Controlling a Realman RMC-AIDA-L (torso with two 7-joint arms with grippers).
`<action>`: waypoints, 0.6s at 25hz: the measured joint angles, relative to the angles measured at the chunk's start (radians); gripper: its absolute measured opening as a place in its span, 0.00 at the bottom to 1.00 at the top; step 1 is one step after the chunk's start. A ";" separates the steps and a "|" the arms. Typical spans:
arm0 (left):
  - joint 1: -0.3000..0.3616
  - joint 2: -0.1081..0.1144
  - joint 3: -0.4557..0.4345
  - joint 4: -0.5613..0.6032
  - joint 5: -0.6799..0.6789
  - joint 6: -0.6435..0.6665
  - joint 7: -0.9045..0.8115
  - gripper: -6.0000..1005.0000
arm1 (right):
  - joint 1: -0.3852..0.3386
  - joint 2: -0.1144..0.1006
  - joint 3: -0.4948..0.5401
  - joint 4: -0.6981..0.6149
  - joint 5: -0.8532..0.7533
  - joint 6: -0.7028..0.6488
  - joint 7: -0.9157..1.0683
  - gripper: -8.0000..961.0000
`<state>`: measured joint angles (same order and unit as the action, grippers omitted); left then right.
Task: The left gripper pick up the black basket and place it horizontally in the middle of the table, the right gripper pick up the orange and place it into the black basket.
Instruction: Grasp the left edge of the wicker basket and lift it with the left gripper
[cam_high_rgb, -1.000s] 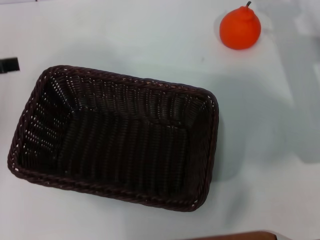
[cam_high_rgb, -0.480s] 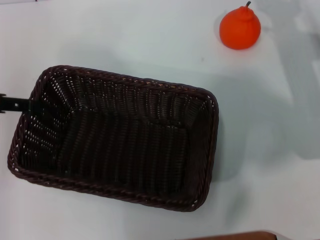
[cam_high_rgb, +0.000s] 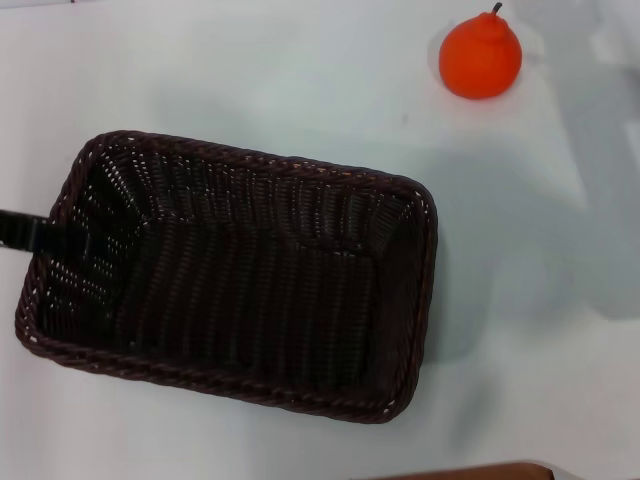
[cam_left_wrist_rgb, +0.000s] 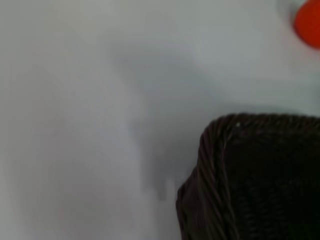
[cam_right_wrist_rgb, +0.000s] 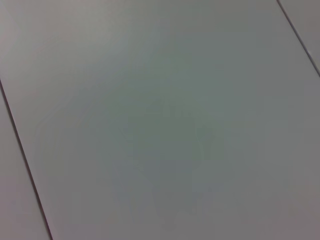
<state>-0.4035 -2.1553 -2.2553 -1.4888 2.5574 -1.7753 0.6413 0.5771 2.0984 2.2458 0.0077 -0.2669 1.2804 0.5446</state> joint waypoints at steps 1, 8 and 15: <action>-0.002 -0.002 0.009 0.001 0.011 0.001 -0.001 0.79 | 0.000 0.000 0.000 0.000 0.000 0.000 0.000 0.98; -0.008 -0.005 0.061 0.001 0.042 0.009 -0.026 0.67 | 0.000 -0.001 0.000 0.000 0.000 -0.006 0.014 0.98; -0.007 -0.007 0.056 -0.007 0.033 0.005 -0.027 0.38 | -0.007 -0.002 0.000 -0.001 0.000 -0.007 0.015 0.98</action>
<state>-0.4107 -2.1624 -2.1988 -1.4955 2.5904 -1.7704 0.6141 0.5700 2.0969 2.2458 0.0069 -0.2669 1.2735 0.5597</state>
